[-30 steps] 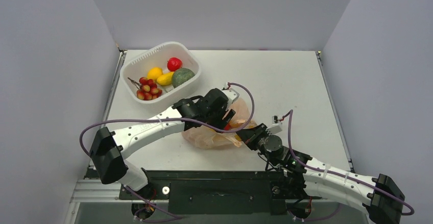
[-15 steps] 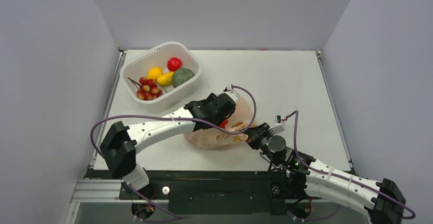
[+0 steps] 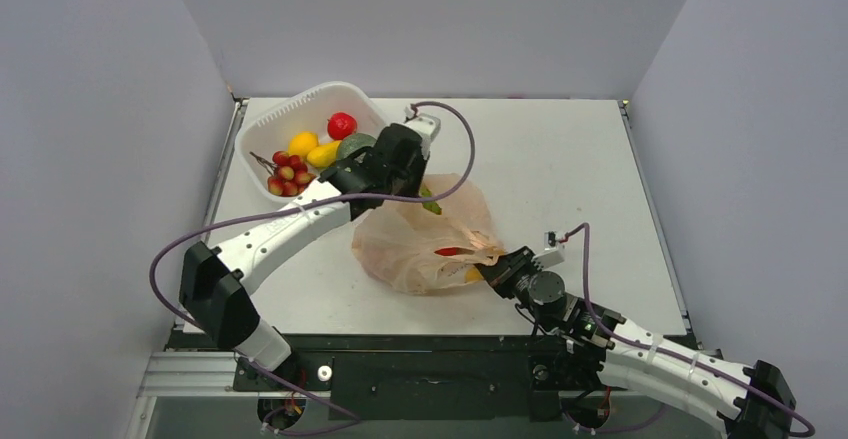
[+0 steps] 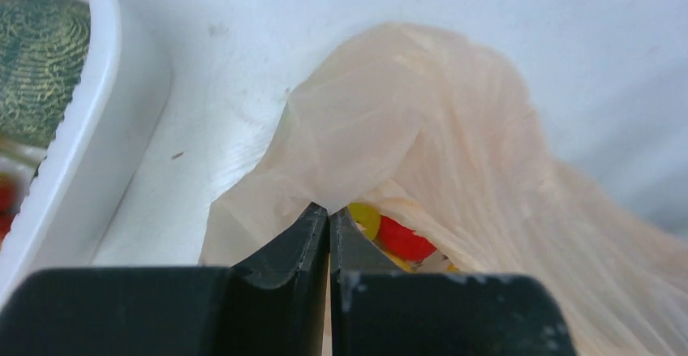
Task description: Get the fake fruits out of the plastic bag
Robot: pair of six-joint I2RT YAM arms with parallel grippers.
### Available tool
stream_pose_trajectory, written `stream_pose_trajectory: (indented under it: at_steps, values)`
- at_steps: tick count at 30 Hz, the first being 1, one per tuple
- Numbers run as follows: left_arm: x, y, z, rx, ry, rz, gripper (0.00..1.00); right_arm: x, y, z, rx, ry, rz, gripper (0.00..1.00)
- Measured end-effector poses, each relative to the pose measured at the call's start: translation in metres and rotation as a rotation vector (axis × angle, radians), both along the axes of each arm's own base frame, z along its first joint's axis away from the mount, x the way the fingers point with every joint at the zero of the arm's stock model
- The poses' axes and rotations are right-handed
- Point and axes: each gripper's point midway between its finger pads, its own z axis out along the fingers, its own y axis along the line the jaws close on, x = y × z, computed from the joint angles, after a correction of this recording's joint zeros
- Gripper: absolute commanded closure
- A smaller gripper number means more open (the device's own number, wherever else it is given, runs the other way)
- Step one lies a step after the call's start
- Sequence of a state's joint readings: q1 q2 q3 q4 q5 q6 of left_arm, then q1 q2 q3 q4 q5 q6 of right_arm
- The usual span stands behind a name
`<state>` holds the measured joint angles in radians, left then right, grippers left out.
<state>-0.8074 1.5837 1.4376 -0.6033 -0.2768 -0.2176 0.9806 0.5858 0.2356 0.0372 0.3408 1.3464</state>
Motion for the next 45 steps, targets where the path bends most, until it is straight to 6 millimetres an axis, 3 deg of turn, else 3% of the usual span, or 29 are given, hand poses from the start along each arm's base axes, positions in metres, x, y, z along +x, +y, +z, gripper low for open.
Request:
stream_pose_trajectory:
  at_steps: [5, 8, 10, 13, 14, 17, 18, 20, 23, 25, 28, 30, 32, 37, 43, 44, 45]
  values:
    - [0.03, -0.007, 0.046, -0.321, 0.008, -0.004, 1.0, -0.005, -0.006, -0.024, -0.062, 0.018, 0.01, 1.0]
    - [0.038, -0.012, 0.059, -0.455, 0.039, -0.02, 1.0, -0.008, -0.007, -0.035, -0.094, 0.029, 0.02, 1.0]
    - [0.036, -0.018, 0.065, -0.505, 0.063, -0.042, 0.93, -0.009, -0.008, -0.041, -0.114, 0.037, 0.026, 1.0]
    - [0.025, -0.029, 0.075, -0.576, 0.121, -0.096, 0.68, -0.01, -0.008, -0.051, -0.163, 0.043, 0.038, 1.0]
    - [0.021, -0.031, 0.078, -0.595, 0.143, -0.111, 0.64, -0.01, -0.008, -0.053, -0.185, 0.042, 0.045, 1.0]
    - [0.013, -0.024, 0.082, -0.618, 0.185, -0.114, 0.63, -0.009, -0.007, -0.054, -0.24, 0.036, 0.062, 1.0]
    - [0.008, -0.02, 0.083, -0.62, 0.191, -0.113, 0.67, -0.008, -0.006, -0.05, -0.249, 0.026, 0.068, 1.0]
    - [-0.007, -0.006, 0.084, -0.624, 0.199, -0.101, 0.7, -0.005, -0.003, -0.037, -0.257, 0.001, 0.077, 1.0]
    - [-0.05, 0.009, 0.094, -0.619, 0.178, -0.123, 0.66, -0.001, 0.004, -0.015, -0.253, -0.046, 0.09, 1.0]
    - [-0.084, 0.001, 0.105, -0.596, 0.132, -0.186, 0.59, 0.0, 0.006, -0.01, -0.259, -0.059, 0.1, 1.0]
    - [-0.145, -0.026, 0.118, -0.535, 0.052, -0.332, 0.49, 0.0, 0.009, -0.01, -0.278, -0.06, 0.119, 1.0]
    - [-0.174, -0.039, 0.113, -0.458, -0.006, -0.387, 0.47, -0.001, 0.01, -0.013, -0.291, -0.058, 0.132, 1.0]
    - [-0.183, -0.045, 0.101, -0.362, -0.057, -0.386, 0.45, -0.002, 0.01, -0.014, -0.297, -0.056, 0.139, 1.0]
    - [-0.183, -0.054, 0.048, -0.025, -0.199, -0.338, 0.42, -0.003, 0.011, -0.014, -0.295, -0.054, 0.146, 1.0]
    - [-0.173, -0.057, 0.008, 0.271, -0.319, -0.312, 0.42, -0.005, 0.01, -0.011, -0.286, -0.058, 0.149, 1.0]
    - [-0.169, -0.057, 0.006, 0.298, -0.336, -0.299, 0.44, -0.005, 0.009, -0.01, -0.284, -0.06, 0.148, 1.0]
    - [-0.165, -0.056, 0.005, 0.327, -0.356, -0.283, 0.57, -0.006, 0.009, -0.01, -0.284, -0.06, 0.148, 1.0]
